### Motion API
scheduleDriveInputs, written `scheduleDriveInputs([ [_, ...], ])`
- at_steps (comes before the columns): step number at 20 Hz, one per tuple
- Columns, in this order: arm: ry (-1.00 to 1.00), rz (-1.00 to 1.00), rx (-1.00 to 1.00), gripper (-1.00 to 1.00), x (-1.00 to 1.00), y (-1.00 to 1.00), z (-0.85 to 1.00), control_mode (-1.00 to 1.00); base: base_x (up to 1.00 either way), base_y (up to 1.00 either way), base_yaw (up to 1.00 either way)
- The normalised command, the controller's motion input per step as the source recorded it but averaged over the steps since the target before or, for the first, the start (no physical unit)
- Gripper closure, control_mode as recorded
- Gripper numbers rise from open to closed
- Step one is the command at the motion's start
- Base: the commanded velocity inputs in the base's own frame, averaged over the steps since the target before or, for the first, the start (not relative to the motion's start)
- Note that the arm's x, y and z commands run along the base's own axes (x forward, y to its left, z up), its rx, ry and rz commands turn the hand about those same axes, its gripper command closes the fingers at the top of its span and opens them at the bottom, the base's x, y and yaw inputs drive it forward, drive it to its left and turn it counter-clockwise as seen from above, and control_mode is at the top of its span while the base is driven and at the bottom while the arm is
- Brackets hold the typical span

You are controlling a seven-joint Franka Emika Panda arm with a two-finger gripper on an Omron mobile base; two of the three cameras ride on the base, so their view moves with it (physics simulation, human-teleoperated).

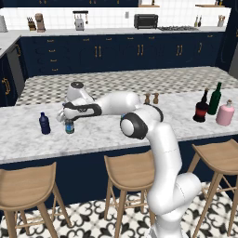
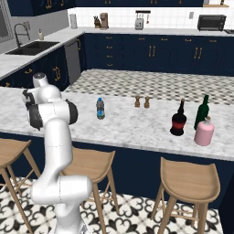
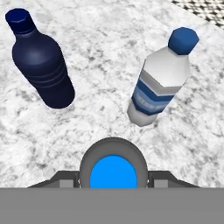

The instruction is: Move the plastic bottles in the middle to the plastics group, and the glass bottles in the middle to the glass group.

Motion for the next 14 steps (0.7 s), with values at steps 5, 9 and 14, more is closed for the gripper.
scheduleDriveInputs([
  [5, 0.00, 0.00, 0.00, 1.00, 0.00, 0.00, 0.00, -1.00, 0.00, 0.00, 0.00],
  [9, 0.00, 0.00, 0.00, -1.00, 0.00, 0.00, 0.00, -1.00, 0.00, 0.00, 0.00],
  [14, 0.00, 0.00, 0.00, -1.00, 0.00, 0.00, 0.00, -1.00, 0.00, 0.00, 0.00],
])
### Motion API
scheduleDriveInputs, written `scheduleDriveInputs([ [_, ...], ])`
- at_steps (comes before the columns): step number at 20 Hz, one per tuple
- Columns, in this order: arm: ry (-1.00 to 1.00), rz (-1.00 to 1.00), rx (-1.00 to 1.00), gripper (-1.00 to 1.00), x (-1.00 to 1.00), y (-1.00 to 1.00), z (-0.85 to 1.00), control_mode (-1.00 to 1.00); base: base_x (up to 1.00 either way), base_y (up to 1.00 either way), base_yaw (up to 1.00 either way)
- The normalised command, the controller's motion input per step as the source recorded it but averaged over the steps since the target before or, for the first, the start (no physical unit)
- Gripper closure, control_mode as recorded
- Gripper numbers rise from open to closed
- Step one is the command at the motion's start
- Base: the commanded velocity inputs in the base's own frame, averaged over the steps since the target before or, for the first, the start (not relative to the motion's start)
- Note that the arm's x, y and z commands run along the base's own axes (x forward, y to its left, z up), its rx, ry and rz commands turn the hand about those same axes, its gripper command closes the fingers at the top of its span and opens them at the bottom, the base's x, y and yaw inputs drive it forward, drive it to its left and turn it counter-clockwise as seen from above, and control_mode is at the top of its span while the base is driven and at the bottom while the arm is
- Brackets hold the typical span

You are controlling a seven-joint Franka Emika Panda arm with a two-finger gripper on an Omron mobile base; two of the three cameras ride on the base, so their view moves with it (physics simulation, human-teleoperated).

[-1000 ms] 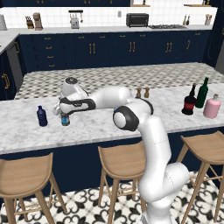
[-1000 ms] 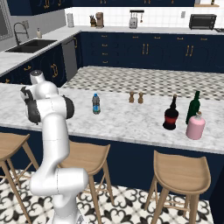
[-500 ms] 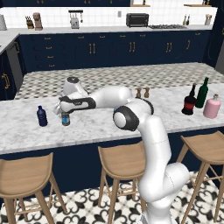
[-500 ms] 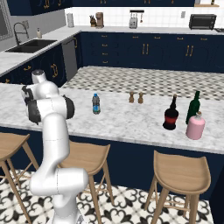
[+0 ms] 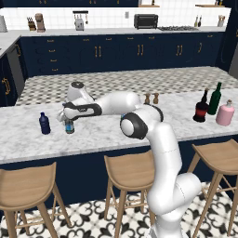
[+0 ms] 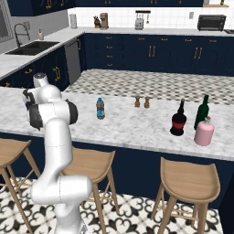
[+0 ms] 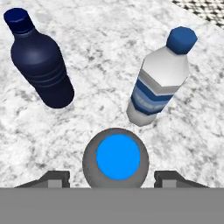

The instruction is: Move the plastic bottles in the middle to the plastics group, and the glass bottles in the middle to the glass group.

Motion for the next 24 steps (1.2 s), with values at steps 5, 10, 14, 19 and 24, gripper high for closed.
scheduleDriveInputs([
  [5, 0.00, 0.00, 0.00, -1.00, 0.00, 0.00, 0.00, -1.00, 0.00, 0.00, 0.00],
  [10, 0.00, 0.00, 0.00, -1.00, -0.02, 0.00, 0.01, -1.00, 0.00, 0.00, 0.00],
  [14, -0.02, -0.05, 0.00, -1.00, -0.27, -0.25, 0.19, -1.00, 0.00, 0.00, 0.00],
  [19, -0.05, -0.13, 0.00, -1.00, -0.59, -0.62, 0.19, -1.00, 0.00, 0.00, 0.00],
  [24, -0.04, -0.13, 0.00, -1.00, -0.63, -0.76, 0.19, -1.00, 0.00, 0.00, 0.00],
])
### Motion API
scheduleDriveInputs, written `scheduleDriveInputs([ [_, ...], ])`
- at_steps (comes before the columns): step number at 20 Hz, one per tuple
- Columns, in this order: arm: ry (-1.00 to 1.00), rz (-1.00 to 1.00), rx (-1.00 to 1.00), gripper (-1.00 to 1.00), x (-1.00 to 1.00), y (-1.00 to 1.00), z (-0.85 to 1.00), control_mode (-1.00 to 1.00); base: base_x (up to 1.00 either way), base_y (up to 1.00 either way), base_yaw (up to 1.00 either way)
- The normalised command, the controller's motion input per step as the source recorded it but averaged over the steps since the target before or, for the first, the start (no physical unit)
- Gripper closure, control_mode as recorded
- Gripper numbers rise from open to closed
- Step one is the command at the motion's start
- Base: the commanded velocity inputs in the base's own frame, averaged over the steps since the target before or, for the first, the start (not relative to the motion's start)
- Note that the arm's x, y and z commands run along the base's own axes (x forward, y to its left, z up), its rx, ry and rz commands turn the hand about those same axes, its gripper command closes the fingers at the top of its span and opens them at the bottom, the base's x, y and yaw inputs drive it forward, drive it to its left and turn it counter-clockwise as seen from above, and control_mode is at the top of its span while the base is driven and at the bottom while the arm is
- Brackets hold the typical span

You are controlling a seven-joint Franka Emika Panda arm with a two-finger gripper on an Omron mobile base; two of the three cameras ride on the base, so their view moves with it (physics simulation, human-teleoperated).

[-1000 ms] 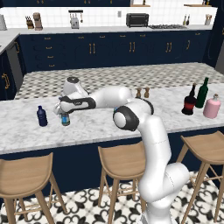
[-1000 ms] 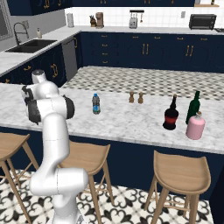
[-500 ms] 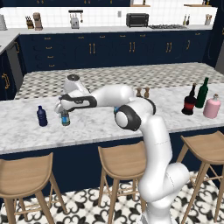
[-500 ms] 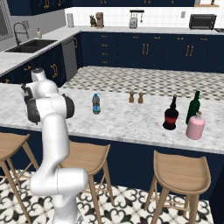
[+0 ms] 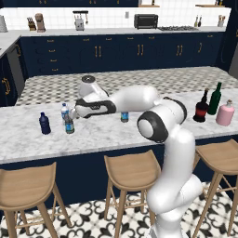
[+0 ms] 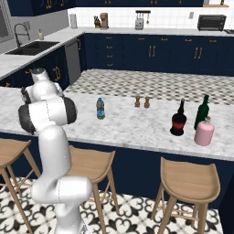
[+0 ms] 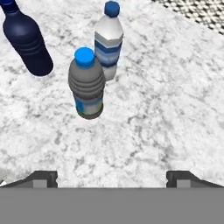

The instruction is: Move the plastic bottles in the middle to the plastics group, and the glass bottles in the middle to the glass group.

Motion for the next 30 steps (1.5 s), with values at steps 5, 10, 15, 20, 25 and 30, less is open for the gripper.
scheduleDriveInputs([
  [5, 0.00, -0.16, 0.00, -1.00, -0.55, -0.89, 0.19, -1.00, 0.00, 0.00, 0.00],
  [10, 0.00, -0.18, 0.00, -1.00, -0.36, -0.97, 0.33, -1.00, 0.00, 0.00, 0.00],
  [15, 0.00, -0.20, 0.00, -1.00, -0.05, -0.95, 0.57, -1.00, 0.00, 0.00, 0.00],
  [20, 0.01, -0.20, 0.03, -1.00, 0.00, -0.76, 0.23, -1.00, 0.00, 0.00, 0.00],
  [25, -0.02, -0.08, 0.19, -1.00, 0.29, -0.38, 0.00, -1.00, 0.00, 0.00, 0.00],
  [30, -0.04, -0.05, 0.08, -1.00, 0.43, -0.33, -0.01, -1.00, 0.00, 0.00, 0.00],
])
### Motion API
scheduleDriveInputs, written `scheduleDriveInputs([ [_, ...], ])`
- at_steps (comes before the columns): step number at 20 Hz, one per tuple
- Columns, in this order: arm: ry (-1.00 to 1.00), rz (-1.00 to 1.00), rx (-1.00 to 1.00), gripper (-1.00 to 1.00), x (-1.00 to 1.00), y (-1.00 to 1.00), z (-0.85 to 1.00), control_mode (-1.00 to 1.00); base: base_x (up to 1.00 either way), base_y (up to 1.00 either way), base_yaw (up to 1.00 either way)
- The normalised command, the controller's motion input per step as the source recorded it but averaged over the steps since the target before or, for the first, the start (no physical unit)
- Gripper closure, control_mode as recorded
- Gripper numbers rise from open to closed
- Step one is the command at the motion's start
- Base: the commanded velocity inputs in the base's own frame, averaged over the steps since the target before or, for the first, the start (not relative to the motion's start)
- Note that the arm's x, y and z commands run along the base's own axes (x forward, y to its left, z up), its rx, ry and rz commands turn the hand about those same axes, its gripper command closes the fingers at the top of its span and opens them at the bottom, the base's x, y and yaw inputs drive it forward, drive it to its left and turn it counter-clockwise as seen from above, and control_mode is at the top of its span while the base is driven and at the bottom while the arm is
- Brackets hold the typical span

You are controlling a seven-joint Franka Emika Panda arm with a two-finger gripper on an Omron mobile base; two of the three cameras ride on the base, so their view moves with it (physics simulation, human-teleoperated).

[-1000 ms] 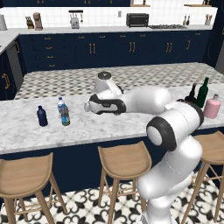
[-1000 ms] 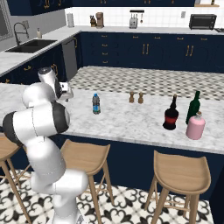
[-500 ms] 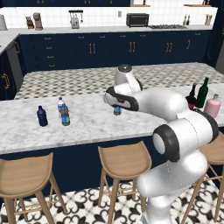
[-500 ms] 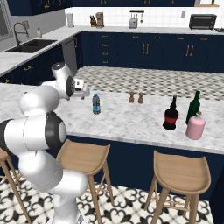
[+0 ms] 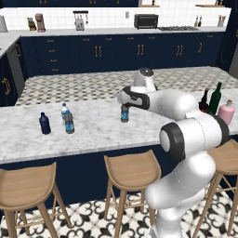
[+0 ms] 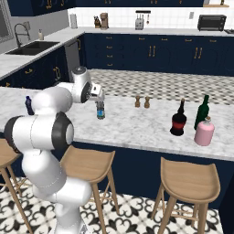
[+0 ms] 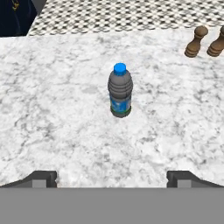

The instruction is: Move the plastic bottles in the middle to the plastics group, and the glass bottles in the middle to the glass group.

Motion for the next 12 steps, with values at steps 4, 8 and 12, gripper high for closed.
scheduleDriveInputs([
  [4, 0.00, -0.01, 0.00, -1.00, 0.27, -0.42, 0.00, -1.00, 0.00, 0.00, 0.00],
  [8, 0.01, 0.00, 0.00, -1.00, 0.06, -0.12, -0.02, -1.00, 0.00, 0.00, 0.00],
  [12, 0.00, 0.10, -0.05, -1.00, 0.20, 0.18, 0.00, -1.00, 0.00, 0.00, 0.00],
])
